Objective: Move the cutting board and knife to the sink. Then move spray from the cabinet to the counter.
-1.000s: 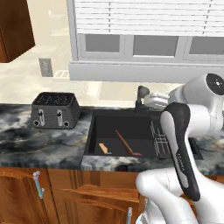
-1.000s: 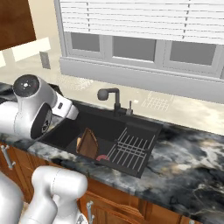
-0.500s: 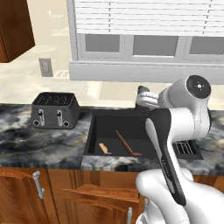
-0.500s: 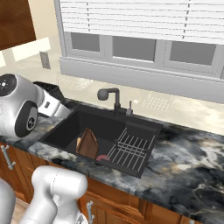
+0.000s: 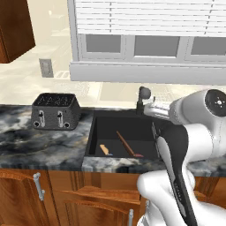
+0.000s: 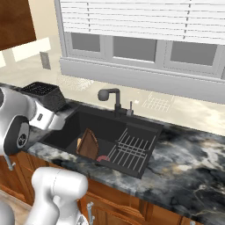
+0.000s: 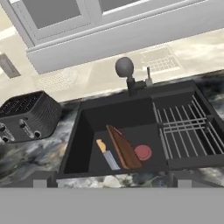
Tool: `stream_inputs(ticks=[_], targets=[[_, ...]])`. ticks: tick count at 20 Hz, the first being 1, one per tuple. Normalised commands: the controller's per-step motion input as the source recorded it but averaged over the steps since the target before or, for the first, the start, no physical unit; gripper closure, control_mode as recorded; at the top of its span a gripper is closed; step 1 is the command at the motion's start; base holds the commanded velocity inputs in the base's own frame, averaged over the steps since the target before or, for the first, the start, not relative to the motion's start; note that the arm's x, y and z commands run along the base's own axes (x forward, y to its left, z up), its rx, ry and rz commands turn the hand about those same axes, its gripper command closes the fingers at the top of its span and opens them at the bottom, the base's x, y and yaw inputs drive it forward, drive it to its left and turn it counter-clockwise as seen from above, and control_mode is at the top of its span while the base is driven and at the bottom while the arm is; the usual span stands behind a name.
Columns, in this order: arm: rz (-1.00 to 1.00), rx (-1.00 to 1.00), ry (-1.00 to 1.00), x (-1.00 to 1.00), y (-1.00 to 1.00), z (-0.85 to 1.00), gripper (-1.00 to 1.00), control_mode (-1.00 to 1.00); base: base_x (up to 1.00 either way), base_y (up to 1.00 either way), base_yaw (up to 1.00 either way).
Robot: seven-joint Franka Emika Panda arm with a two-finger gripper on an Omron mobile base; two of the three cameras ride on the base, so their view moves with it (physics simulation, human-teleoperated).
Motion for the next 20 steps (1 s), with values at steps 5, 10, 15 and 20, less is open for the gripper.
stream_inputs(ticks=[5,10,15,20], targets=[[0.04,0.00,-0.03,-0.55,-0.02,0.00,-1.00,-1.00,0.00,0.00,0.00],[0.04,0.00,-0.01,-0.50,-0.03,0.00,-1.00,-1.00,0.00,0.00,0.00],[0.01,0.00,-0.01,-0.13,-0.01,0.00,-1.00,1.00,-0.67,-0.16,0.03],[0.00,0.00,0.00,0.00,0.00,0.00,-1.00,1.00,-1.00,-0.50,0.08]])
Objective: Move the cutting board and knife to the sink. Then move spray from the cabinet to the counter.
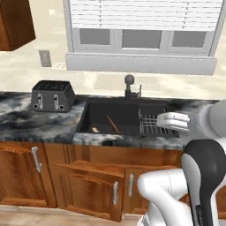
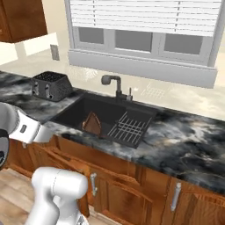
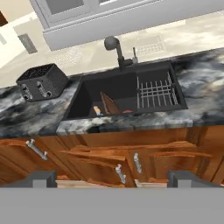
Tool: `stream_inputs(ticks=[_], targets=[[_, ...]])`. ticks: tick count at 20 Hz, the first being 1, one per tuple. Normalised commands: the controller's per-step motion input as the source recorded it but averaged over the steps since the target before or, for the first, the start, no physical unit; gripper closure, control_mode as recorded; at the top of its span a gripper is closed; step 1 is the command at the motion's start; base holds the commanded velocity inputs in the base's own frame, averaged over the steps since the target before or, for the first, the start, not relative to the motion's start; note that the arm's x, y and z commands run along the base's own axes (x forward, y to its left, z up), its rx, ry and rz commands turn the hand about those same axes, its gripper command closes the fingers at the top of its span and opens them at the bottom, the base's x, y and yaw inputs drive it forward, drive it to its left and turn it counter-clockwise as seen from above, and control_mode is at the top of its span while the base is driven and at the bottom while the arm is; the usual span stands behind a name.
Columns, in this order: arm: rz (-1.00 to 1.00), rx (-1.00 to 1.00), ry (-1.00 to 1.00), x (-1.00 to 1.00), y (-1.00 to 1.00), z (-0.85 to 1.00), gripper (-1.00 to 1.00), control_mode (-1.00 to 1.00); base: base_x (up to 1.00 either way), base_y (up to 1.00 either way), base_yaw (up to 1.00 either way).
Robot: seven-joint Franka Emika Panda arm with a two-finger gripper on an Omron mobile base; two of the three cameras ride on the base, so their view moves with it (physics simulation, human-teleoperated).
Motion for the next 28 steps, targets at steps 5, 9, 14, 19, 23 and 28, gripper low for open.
stream_inputs(ticks=[5,9,14,19,23,28], targets=[[0.00,0.00,0.00,0.00,0.00,0.00,-1.00,1.00,-0.90,-0.72,0.06],[0.00,0.00,0.00,0.00,0.00,0.00,-1.00,1.00,-0.76,-0.56,0.04],[0.00,0.00,0.00,0.00,0.00,0.00,-1.00,1.00,-0.94,0.21,0.06],[0.00,0.00,0.00,0.00,0.00,0.00,-1.00,1.00,-1.00,0.95,0.08],[0.00,0.00,0.00,0.00,0.00,0.00,-1.00,1.00,-0.94,1.00,0.32],[0.00,0.00,0.00,0.00,0.00,0.00,-1.00,1.00,-0.72,1.00,0.46]])
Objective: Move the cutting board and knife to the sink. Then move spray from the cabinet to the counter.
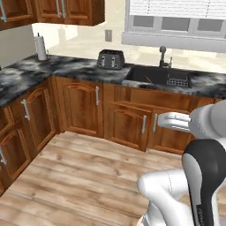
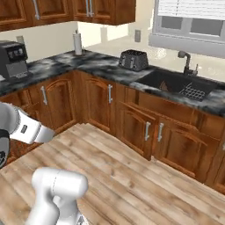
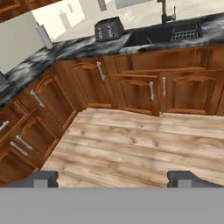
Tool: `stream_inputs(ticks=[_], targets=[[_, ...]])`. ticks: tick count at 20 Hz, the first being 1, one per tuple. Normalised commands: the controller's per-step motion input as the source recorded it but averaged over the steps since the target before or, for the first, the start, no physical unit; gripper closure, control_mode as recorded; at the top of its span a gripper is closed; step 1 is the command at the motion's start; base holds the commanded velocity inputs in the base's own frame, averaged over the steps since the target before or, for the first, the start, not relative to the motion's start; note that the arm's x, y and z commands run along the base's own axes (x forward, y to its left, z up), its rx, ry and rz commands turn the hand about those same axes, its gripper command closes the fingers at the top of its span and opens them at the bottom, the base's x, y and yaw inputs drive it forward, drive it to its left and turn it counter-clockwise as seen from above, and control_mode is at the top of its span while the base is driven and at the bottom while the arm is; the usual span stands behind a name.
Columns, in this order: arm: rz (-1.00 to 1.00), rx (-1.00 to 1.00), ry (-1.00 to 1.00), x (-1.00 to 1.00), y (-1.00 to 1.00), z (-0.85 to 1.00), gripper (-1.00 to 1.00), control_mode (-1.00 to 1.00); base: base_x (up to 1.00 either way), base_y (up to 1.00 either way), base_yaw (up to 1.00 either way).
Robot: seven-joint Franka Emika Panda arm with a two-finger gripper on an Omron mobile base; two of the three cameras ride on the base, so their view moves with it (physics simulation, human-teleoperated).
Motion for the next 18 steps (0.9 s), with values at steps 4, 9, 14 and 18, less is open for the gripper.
stream_inputs(ticks=[4,9,14,18], targets=[[0.00,0.00,0.00,0.00,0.00,0.00,-1.00,1.00,-0.45,0.53,0.59],[0.00,0.00,0.00,0.00,0.00,0.00,-1.00,1.00,-0.40,0.02,0.68],[0.00,0.00,0.00,0.00,0.00,0.00,-1.00,1.00,-0.35,0.11,0.74],[0.00,0.00,0.00,0.00,0.00,0.00,-1.00,1.00,-0.46,0.22,0.70]])
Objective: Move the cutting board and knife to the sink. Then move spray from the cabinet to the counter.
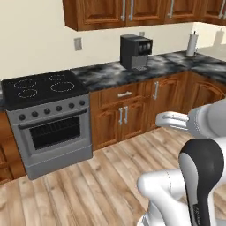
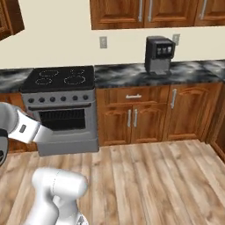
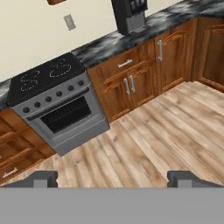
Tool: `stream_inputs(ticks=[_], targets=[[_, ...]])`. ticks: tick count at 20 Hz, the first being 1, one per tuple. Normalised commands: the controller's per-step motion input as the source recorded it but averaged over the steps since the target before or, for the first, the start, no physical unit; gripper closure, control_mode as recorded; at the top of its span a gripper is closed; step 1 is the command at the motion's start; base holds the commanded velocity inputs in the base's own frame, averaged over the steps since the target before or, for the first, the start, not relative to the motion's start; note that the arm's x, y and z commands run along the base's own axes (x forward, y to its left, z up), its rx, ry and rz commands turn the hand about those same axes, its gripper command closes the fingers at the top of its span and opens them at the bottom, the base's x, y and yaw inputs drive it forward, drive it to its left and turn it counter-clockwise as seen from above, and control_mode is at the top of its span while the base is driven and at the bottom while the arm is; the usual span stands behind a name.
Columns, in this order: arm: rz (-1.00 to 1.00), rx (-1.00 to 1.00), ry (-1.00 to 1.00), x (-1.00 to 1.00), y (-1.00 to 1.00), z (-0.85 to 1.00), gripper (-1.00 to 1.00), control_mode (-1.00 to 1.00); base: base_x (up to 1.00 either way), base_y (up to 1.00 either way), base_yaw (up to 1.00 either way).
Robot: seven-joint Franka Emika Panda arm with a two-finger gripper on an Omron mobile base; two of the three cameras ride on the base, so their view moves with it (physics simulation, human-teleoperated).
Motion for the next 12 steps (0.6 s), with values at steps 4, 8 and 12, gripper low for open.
stream_inputs(ticks=[4,8,12], targets=[[0.00,0.00,0.00,0.00,0.00,0.00,-1.00,1.00,-0.56,0.30,0.53],[0.00,0.00,0.00,0.00,0.00,0.00,-1.00,1.00,-0.44,0.54,0.43],[0.00,0.00,0.00,0.00,0.00,0.00,-1.00,1.00,-0.04,0.70,0.29]])
